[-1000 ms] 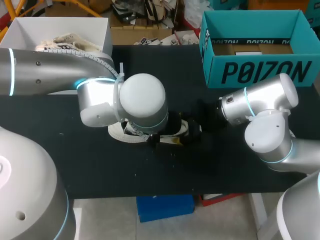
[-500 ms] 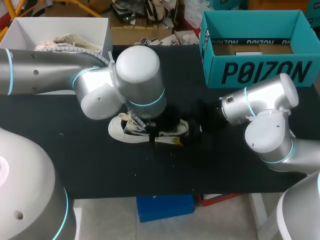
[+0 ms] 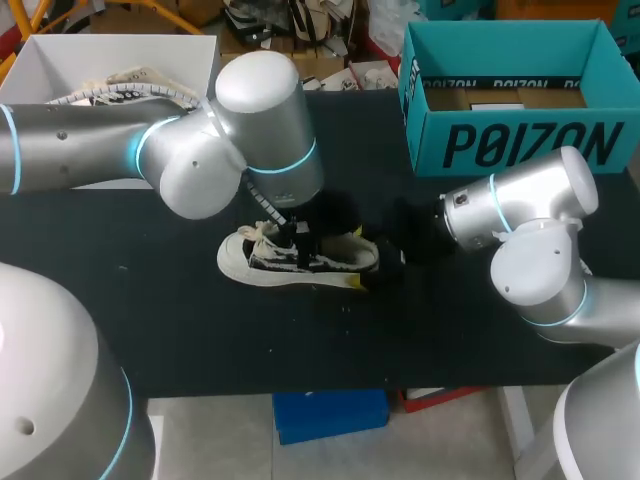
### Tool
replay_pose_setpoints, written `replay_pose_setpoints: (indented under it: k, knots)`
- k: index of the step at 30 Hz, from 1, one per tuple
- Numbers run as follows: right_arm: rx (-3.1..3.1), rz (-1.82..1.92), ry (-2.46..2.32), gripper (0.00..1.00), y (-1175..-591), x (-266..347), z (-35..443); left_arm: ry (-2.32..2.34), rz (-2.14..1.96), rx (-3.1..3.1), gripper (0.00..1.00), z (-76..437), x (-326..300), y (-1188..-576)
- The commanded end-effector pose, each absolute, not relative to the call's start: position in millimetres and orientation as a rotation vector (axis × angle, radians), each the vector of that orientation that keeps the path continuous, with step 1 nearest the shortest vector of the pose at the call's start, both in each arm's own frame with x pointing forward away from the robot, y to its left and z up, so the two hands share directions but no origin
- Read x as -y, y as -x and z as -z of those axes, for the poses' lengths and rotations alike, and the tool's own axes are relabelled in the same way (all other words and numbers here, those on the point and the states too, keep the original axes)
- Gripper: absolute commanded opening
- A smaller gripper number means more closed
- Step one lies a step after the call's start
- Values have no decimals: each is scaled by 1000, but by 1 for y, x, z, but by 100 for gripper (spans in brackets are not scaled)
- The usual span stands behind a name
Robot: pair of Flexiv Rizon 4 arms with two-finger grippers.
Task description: Take the shoe out of the shoebox, open the shoe tongue, remove and reinsert the insole, then place the shoe into the shoebox
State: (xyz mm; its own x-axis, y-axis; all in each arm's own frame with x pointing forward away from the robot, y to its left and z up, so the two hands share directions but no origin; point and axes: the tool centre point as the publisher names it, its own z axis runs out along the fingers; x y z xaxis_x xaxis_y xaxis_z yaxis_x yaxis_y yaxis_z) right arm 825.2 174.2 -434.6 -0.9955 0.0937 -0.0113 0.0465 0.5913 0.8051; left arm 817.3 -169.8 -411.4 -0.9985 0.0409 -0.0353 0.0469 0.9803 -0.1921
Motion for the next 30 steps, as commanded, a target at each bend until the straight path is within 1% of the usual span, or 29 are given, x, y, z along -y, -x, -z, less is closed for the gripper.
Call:
replay_pose_setpoints:
  k: [1, 30]
  knots:
    - [-2756, -1391, -122, 0, -825, -177, 438, -68, 306, -3097, 0, 409, 173, -820]
    - [-2756, -1391, -122, 0, -825, -177, 438, -41, 480, -3166, 0, 389, 169, -824]
